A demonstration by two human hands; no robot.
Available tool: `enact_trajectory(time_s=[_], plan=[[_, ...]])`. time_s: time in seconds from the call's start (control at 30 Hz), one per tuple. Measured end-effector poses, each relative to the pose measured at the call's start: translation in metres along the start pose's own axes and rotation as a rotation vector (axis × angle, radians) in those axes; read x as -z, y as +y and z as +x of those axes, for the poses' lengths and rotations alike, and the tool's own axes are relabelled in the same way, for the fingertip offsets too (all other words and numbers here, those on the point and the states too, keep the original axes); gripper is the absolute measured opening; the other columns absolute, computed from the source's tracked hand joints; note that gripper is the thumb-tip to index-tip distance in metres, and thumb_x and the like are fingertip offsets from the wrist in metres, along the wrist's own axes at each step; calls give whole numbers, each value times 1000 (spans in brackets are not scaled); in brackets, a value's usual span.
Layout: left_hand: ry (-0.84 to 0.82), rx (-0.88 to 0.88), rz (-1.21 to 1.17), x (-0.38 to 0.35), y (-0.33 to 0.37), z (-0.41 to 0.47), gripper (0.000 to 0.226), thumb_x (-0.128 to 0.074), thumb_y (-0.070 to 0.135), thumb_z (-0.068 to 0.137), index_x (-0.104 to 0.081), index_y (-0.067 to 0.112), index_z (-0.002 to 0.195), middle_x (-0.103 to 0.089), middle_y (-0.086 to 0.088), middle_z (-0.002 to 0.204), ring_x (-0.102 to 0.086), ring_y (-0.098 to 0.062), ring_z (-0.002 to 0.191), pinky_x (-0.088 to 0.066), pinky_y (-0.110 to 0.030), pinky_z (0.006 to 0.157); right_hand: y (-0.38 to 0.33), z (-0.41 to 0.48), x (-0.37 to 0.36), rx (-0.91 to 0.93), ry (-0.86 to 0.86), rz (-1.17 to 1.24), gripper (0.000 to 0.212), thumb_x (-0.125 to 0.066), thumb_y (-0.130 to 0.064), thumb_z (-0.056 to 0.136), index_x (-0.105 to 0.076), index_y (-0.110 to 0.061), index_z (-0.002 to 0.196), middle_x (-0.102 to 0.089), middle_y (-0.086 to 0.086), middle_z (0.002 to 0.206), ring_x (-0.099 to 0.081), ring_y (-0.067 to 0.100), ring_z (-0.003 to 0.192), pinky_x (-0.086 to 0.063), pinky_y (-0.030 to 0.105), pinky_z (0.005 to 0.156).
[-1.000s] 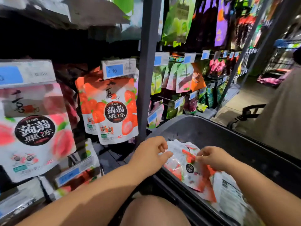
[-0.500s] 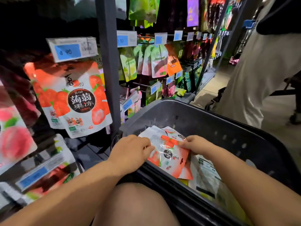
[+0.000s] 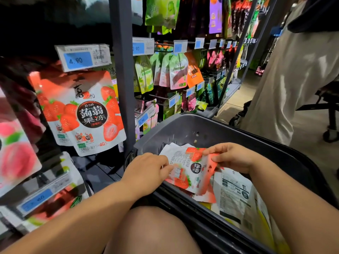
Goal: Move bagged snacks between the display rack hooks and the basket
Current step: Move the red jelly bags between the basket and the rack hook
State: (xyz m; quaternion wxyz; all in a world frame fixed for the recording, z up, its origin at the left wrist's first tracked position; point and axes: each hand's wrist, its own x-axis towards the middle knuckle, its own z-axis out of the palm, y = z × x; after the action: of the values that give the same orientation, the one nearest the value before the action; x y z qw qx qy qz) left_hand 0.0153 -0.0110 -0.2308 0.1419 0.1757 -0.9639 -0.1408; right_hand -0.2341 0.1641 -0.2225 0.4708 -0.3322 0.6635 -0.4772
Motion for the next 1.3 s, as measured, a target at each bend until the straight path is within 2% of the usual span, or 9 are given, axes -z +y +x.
enact_trajectory(time_s=[0.17, 0.37, 0.57, 0.77, 0.87, 0.93, 1.03, 1.17, 1.3], plan=[[3, 1, -6, -1, -1, 1, 36, -41, 52, 98, -61, 24, 89, -64, 4, 84, -51, -17, 89, -37, -32, 74, -9, -13, 16, 38, -138, 55, 66, -91, -8, 54, -70, -6, 117, -69, 22, 99, -69, 26, 82, -57, 37, 77], [6, 9, -15, 0, -1, 1, 36, -41, 53, 98, -63, 24, 93, -65, 4, 87, -52, -18, 94, -34, -31, 73, -24, -9, -5, 192, 213, -143, 41, -59, 22, 80, -79, -13, 78, -75, 11, 82, -70, 18, 76, -58, 30, 73], [2, 19, -26, 0, -1, -1, 36, -40, 53, 98, -61, 24, 92, -64, 4, 87, -51, -19, 93, -37, -33, 76, -26, -7, -10, 344, 398, -266, 8, -77, -10, 72, -70, -12, 73, -59, -1, 74, -60, 4, 70, -46, 23, 74], [6, 14, -38, -1, -1, 0, 36, -41, 54, 98, -60, 25, 88, -64, 3, 85, -51, -19, 89, -38, -33, 74, -13, 8, -29, 277, 540, 156, 20, -65, -11, 90, -63, -5, 109, -72, 20, 101, -68, 40, 92, -54, 55, 85], [8, 22, -49, -1, -1, 0, 38, -42, 54, 97, -62, 23, 91, -65, 3, 86, -53, -19, 91, -42, -34, 77, -4, 12, -40, 246, 530, 191, 55, -86, -27, 66, -62, -5, 111, -70, 26, 109, -66, 49, 100, -48, 65, 91], [18, 15, -48, -1, 0, 0, 37, -42, 54, 97, -63, 23, 92, -64, 3, 86, -53, -19, 91, -41, -33, 77, 1, 14, -40, 227, 484, 221, 71, -90, -31, 58, -61, -1, 115, -69, 28, 111, -69, 43, 97, -51, 60, 90], [31, 0, -55, 0, 0, 1, 37, -43, 54, 97, -62, 23, 92, -60, 7, 82, -50, -17, 88, -35, -32, 72, 2, 17, -40, 251, 496, 284, 40, -69, -19, 86, -61, -1, 121, -71, 22, 111, -70, 35, 95, -55, 48, 86], [5, 22, -97, 2, -1, 2, 33, -51, 58, 92, -61, 27, 87, -50, 13, 71, -45, -11, 83, -33, -30, 70, -7, 22, -42, 330, 567, 329, 36, -60, -23, 94, -58, -8, 127, -70, 19, 117, -67, 39, 105, -52, 55, 90], [-47, 48, -180, 5, -2, 5, 37, -63, 63, 81, -55, 28, 88, -57, 11, 79, -49, -9, 84, -36, -27, 67, -25, 16, -52, 364, 529, 331, 32, -59, -27, 94, -59, -12, 123, -74, 13, 108, -72, 34, 93, -59, 42, 68]])
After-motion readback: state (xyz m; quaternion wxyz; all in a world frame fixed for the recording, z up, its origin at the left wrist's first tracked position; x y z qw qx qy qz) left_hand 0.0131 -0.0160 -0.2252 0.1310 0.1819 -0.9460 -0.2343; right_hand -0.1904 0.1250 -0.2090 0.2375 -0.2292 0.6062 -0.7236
